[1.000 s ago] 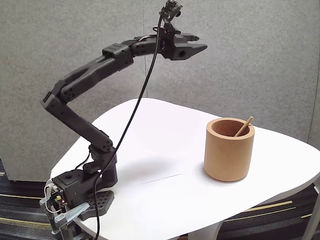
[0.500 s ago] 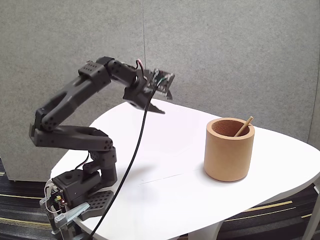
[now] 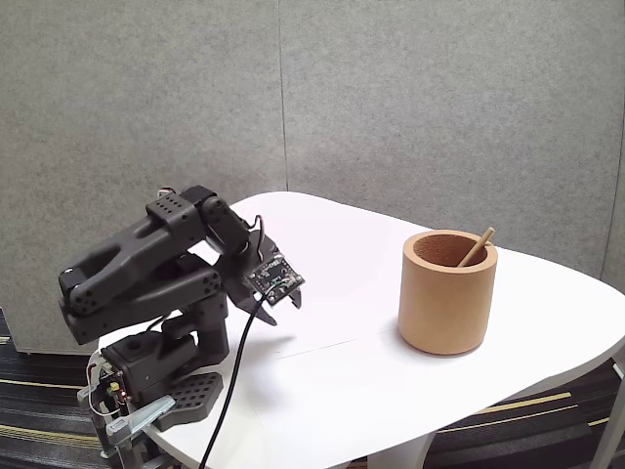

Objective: Grab the pen and put it in the pen holder.

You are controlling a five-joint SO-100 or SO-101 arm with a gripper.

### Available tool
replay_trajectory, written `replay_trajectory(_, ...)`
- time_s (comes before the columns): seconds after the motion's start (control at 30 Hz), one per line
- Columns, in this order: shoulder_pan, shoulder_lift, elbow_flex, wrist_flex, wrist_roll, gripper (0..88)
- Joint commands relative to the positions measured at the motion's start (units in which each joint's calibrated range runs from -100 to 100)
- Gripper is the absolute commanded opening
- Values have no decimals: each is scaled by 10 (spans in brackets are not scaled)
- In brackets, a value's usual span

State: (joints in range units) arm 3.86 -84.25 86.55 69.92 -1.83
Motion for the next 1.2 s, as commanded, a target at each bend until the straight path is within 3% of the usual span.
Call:
replay_trajectory(0.0,0,0,44,7,-2,171)
replay_trajectory(1.17,0,-80,77,14,1,171)
